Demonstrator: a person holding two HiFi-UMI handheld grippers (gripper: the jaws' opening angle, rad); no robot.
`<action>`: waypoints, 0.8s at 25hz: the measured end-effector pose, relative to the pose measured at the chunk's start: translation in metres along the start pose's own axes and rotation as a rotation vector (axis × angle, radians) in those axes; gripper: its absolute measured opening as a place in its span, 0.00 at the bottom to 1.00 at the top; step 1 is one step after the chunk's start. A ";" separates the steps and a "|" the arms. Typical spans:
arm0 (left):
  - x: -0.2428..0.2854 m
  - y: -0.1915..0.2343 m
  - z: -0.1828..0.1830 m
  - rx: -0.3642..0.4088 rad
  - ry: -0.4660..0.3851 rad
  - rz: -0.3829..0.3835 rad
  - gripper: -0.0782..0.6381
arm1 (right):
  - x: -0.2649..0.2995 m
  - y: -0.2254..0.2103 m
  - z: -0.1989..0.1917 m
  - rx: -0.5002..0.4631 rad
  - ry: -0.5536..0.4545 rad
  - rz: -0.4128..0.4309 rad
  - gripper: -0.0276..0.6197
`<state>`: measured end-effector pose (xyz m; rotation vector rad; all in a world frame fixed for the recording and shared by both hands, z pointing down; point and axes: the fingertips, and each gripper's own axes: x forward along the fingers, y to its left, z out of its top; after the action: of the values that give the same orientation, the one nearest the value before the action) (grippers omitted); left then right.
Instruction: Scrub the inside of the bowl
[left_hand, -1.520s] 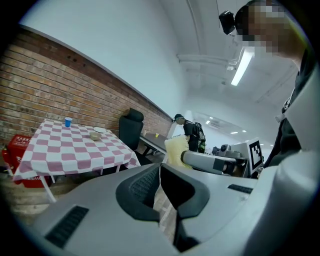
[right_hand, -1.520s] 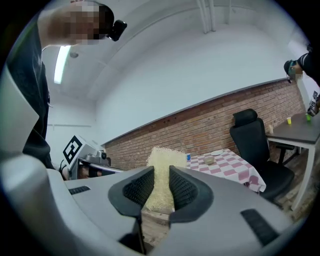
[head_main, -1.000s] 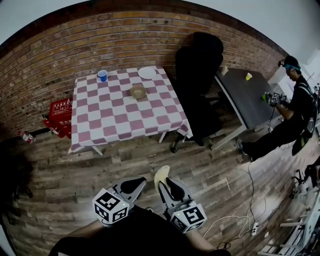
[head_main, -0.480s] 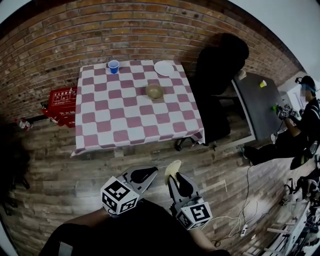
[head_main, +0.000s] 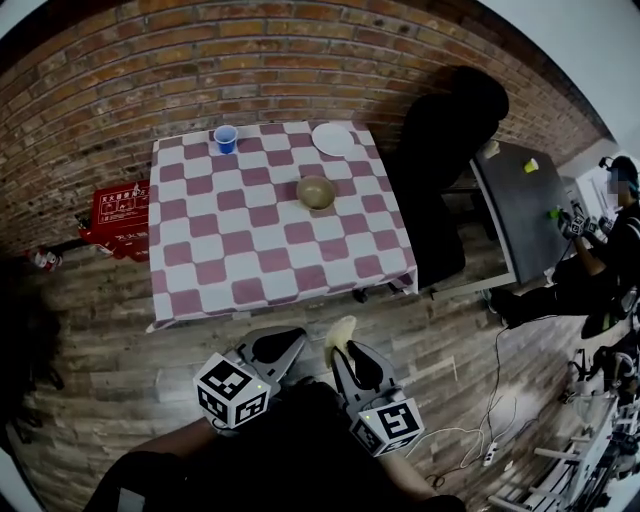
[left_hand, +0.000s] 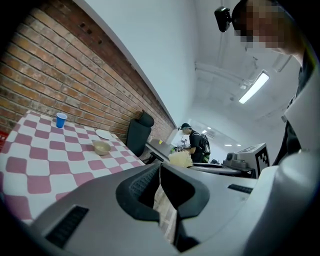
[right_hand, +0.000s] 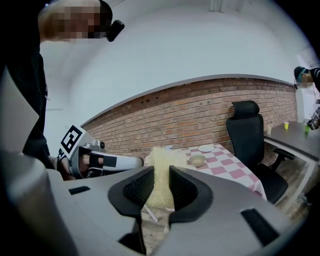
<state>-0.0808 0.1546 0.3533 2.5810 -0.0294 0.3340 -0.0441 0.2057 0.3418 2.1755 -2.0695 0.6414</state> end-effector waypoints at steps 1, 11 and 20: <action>0.003 0.003 0.001 -0.004 0.004 -0.002 0.14 | 0.004 -0.003 0.001 0.003 0.005 -0.002 0.20; 0.052 0.044 0.018 -0.014 0.020 0.063 0.14 | 0.056 -0.050 0.011 0.052 0.018 0.068 0.20; 0.136 0.082 0.065 -0.035 -0.027 0.191 0.14 | 0.106 -0.138 0.049 0.012 0.035 0.196 0.20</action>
<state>0.0593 0.0573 0.3739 2.5530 -0.2905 0.3653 0.1026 0.1020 0.3658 1.9681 -2.2842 0.7049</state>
